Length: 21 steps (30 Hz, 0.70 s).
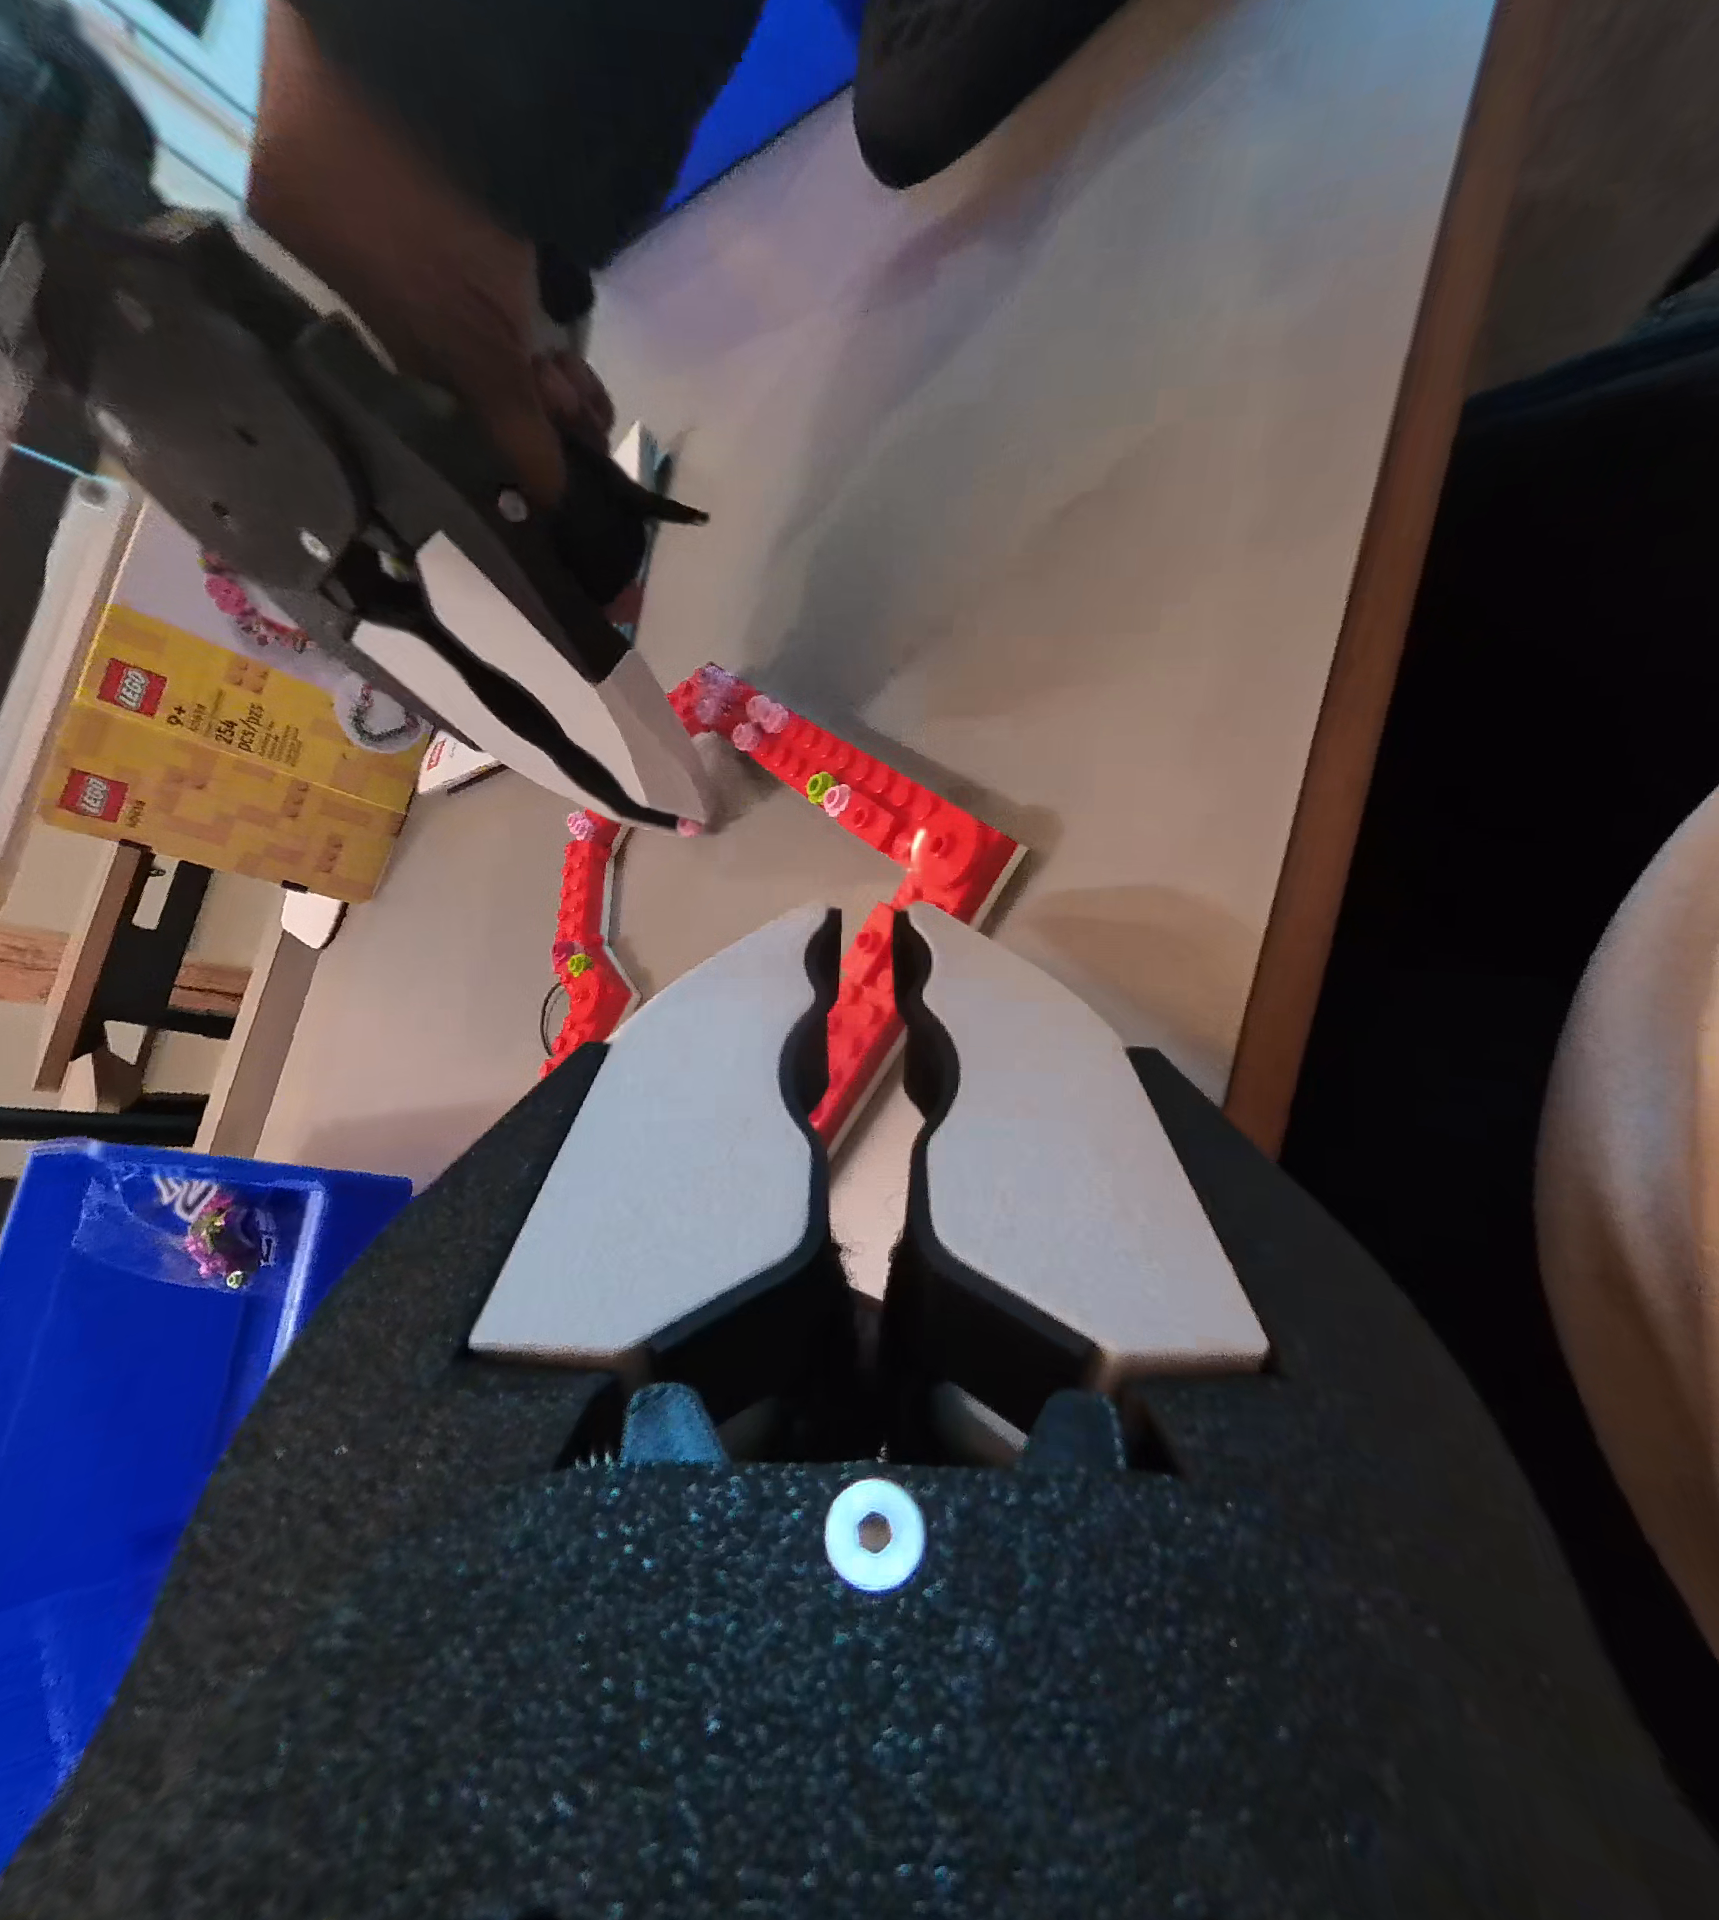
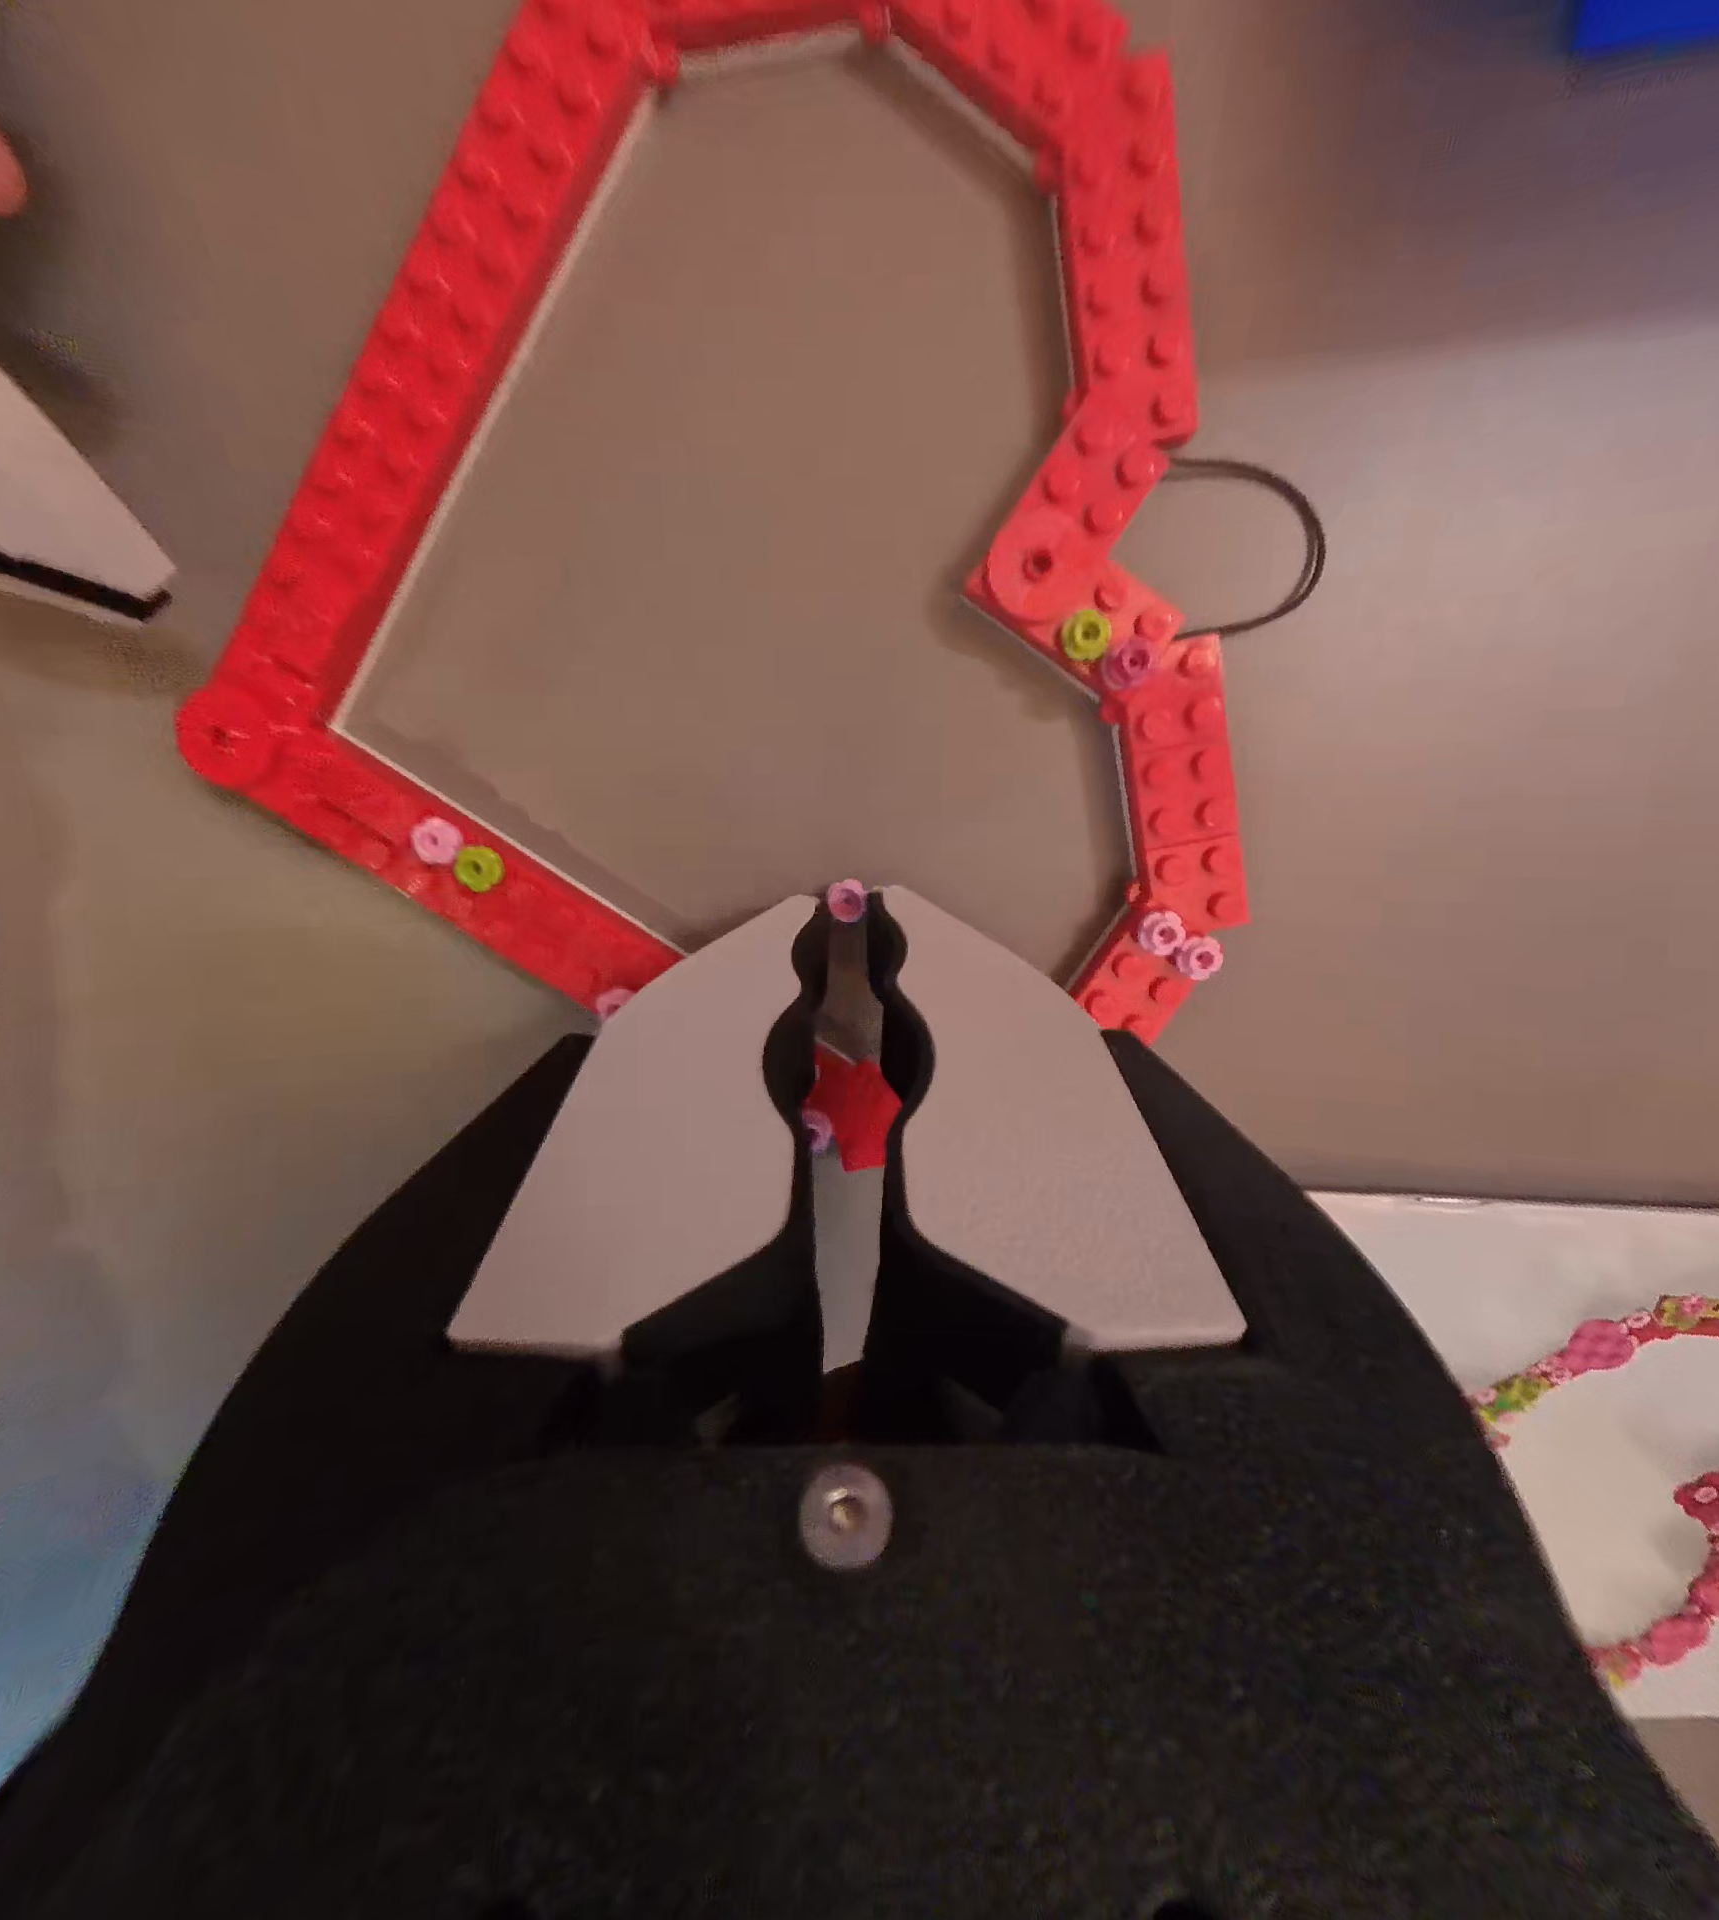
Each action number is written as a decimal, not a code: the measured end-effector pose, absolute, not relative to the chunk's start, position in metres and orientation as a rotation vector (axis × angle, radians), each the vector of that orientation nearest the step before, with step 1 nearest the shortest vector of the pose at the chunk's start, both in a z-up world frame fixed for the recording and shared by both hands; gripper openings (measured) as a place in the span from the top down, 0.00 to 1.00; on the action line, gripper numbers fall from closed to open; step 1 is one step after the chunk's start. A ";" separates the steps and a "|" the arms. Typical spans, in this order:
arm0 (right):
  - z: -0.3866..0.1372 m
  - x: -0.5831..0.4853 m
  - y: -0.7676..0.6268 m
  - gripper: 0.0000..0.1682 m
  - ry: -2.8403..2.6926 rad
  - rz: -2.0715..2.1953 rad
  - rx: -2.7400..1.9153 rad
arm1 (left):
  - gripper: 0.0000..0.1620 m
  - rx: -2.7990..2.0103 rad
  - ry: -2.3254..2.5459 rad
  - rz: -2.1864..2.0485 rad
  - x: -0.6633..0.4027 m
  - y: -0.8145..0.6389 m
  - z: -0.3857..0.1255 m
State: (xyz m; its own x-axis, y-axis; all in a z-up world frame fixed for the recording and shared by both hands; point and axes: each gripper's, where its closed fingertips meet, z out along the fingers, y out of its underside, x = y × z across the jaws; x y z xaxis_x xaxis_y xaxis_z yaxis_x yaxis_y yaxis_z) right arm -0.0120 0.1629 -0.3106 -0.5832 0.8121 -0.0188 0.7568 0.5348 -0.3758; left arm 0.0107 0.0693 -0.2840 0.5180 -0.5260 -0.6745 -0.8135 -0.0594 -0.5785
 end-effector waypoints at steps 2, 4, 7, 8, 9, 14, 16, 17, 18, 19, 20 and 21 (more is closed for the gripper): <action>-0.304 -0.017 0.156 0.96 -2.537 0.600 -1.334 | 0.94 -1.719 1.095 0.332 0.009 0.071 -0.279; -0.294 -0.023 0.145 0.96 -2.474 0.685 -1.313 | 0.94 -1.700 1.047 0.308 0.009 0.072 -0.272; -0.275 -0.033 0.128 0.96 -2.393 0.784 -1.223 | 0.94 -1.656 0.953 0.247 0.009 0.074 -0.256; -0.267 -0.037 0.123 0.96 -2.358 0.816 -1.199 | 0.94 -1.640 0.918 0.220 0.009 0.075 -0.251; -0.259 -0.038 0.118 0.96 -2.330 0.858 -1.182 | 0.94 -1.622 0.883 0.195 0.009 0.075 -0.246; -0.195 -0.002 0.159 0.96 -2.085 0.929 -1.265 | 0.93 -1.512 0.742 0.076 0.001 0.071 -0.221; -0.161 0.038 0.212 0.96 -1.934 0.868 -1.359 | 0.93 -1.504 0.680 0.007 -0.005 0.070 -0.213; -0.146 0.062 0.246 0.96 -1.852 0.813 -1.420 | 0.93 -1.499 0.654 -0.028 -0.008 0.070 -0.210; -0.131 0.089 0.283 0.96 -1.771 0.740 -1.489 | 0.93 -1.496 0.631 -0.057 -0.011 0.071 -0.207; -0.118 0.117 0.322 0.96 -1.687 0.660 -1.554 | 0.93 -1.499 0.610 -0.079 -0.015 0.072 -0.205; -0.108 0.145 0.360 0.96 -1.612 0.595 -1.612 | 0.93 -1.507 0.595 -0.090 -0.019 0.075 -0.204; -0.100 0.172 0.396 0.96 -1.548 0.531 -1.676 | 0.93 -1.518 0.581 -0.087 -0.023 0.080 -0.203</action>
State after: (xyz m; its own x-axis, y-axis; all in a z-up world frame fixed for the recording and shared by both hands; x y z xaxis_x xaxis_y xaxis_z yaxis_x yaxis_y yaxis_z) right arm 0.1715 0.3964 -0.1003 0.1715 0.9650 0.1986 0.6399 0.0441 -0.7672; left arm -0.0232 0.0797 -0.2026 0.8625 -0.4048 -0.3037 -0.2985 0.0775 -0.9512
